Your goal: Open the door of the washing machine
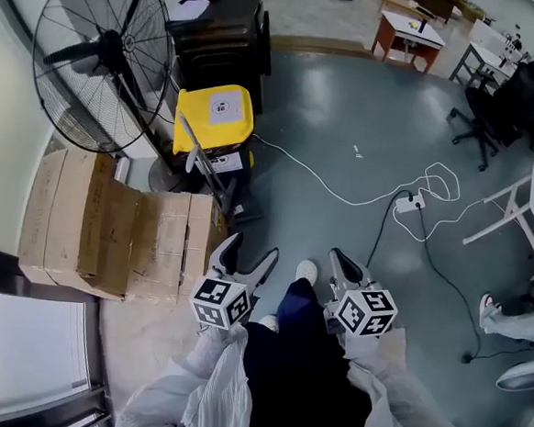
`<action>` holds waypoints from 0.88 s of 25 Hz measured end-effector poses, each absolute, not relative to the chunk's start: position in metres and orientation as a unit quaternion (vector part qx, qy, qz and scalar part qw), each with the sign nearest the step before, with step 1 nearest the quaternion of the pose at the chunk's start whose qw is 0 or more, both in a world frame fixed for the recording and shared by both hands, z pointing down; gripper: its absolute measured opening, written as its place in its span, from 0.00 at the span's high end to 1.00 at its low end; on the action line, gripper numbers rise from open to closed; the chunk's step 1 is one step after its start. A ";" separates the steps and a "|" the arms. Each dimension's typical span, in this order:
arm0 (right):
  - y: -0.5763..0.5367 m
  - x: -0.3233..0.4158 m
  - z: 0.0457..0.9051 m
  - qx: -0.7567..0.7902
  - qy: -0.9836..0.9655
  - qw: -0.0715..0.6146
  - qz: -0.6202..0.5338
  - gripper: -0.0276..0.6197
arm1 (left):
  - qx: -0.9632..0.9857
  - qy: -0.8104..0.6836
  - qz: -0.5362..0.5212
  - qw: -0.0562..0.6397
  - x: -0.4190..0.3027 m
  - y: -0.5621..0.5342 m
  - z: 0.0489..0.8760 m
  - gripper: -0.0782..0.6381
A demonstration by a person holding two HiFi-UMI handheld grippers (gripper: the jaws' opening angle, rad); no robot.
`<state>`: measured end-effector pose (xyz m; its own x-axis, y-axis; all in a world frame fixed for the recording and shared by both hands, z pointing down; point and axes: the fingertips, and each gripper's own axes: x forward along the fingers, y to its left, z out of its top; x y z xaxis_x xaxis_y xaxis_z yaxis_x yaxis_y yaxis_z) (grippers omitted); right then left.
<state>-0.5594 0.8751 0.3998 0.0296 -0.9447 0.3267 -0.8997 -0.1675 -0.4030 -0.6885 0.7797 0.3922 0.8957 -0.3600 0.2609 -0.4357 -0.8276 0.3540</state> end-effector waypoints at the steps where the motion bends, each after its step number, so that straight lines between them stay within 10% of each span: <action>1: 0.869 -0.554 0.402 -0.714 0.646 0.041 -0.268 0.95 | 0.952 -0.209 0.090 0.205 -0.680 0.773 0.392 0.38; 22: 0.703 -0.328 0.426 -0.688 0.671 0.015 -0.277 0.95 | 0.949 -0.225 0.084 0.202 -0.453 0.614 0.408 0.37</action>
<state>-0.3282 0.7031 0.4263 -0.0534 -0.9314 0.3602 -0.9146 -0.0992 -0.3921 -0.4533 0.6145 0.4083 0.8845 -0.3936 0.2503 -0.4614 -0.8172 0.3454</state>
